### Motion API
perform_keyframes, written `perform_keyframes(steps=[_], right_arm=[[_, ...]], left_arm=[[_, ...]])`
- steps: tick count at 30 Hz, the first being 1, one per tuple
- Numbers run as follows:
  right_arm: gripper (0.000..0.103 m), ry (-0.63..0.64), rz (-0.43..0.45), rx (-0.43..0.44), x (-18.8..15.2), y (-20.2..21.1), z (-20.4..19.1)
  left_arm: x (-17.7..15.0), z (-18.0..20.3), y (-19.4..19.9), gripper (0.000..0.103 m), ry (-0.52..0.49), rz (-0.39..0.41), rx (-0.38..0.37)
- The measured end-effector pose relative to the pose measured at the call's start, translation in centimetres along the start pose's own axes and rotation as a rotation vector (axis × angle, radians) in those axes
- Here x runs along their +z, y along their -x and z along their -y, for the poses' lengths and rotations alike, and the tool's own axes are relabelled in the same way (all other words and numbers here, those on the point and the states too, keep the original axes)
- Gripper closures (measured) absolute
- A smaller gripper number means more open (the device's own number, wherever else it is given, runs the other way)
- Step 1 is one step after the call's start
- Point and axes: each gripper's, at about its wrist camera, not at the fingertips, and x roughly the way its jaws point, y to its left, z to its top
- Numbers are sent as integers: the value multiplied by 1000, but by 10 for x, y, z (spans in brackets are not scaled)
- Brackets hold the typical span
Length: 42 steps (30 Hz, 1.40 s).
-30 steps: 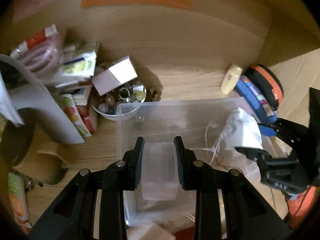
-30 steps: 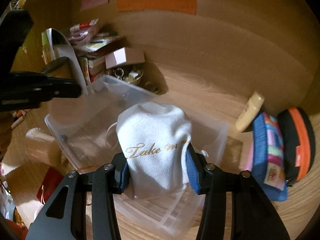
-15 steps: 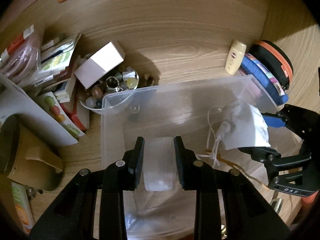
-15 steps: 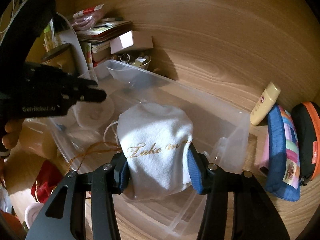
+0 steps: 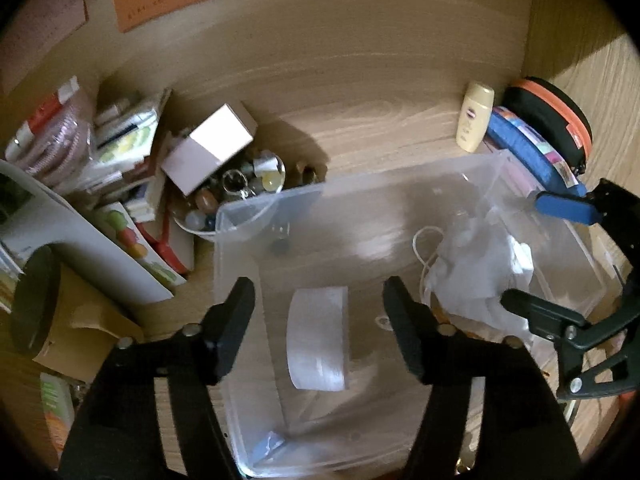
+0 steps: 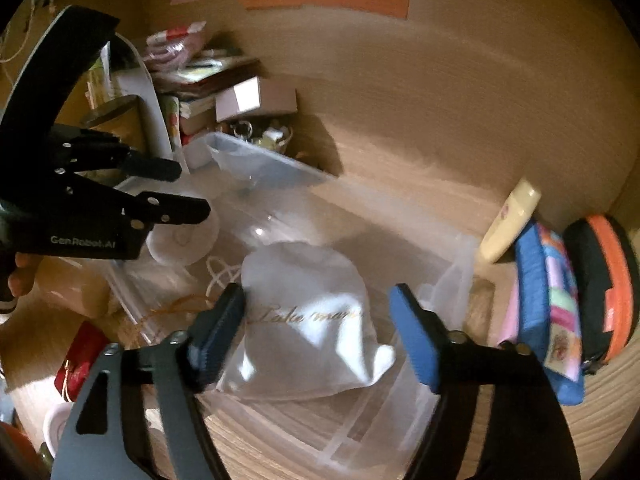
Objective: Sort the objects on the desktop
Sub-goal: 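Lower the container into the bin and open the left tool while the right tool releases the pouch there, then grasp the dark green pump bottle with the left tool while the right tool grasps the small green box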
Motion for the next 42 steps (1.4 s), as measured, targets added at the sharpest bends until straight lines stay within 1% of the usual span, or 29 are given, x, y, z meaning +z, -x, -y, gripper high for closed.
perform_keyframes(steps=[2,4,10,12,13,14,21,25,28,30,32,34,39,42], right_arm=[[24,25,27,-34,0,6,-3],[22,24,41,-40,1,10,-2],[21,-16,47,-34,5,19,8],[21,-24,59,-43,7,25,10],[21,-25,66,-49,8,29,10],[21,-28,78,-58,9,34,11],[19,-23,117,-80,6,73,0],[18,-14,135,-97,-3,96,-12],[17,-14,140,-95,-13,109,-21],[16,-11,142,-91,-22,116,-28],[13,-9,140,-95,-33,122,-36],[11,-8,136,-103,-44,126,-42],[10,-29,107,-101,-70,125,-53],[10,-57,77,-105,-87,121,-54]], left_arm=[[0,1,1,34,-7,3,1],[0,1,5,29,-11,6,0],[0,1,30,28,-7,48,15],[-3,-1,38,21,-4,57,21],[-4,-3,43,13,0,67,28],[-7,-4,49,12,4,82,32],[-27,-9,89,12,26,127,42],[-46,-8,111,9,36,149,37],[-63,-4,123,8,38,156,25],[-76,1,128,6,42,151,22],[-88,8,129,6,48,136,21],[-102,14,130,6,59,122,11],[-138,35,130,6,93,89,-5],[-156,47,135,6,119,89,-3]])
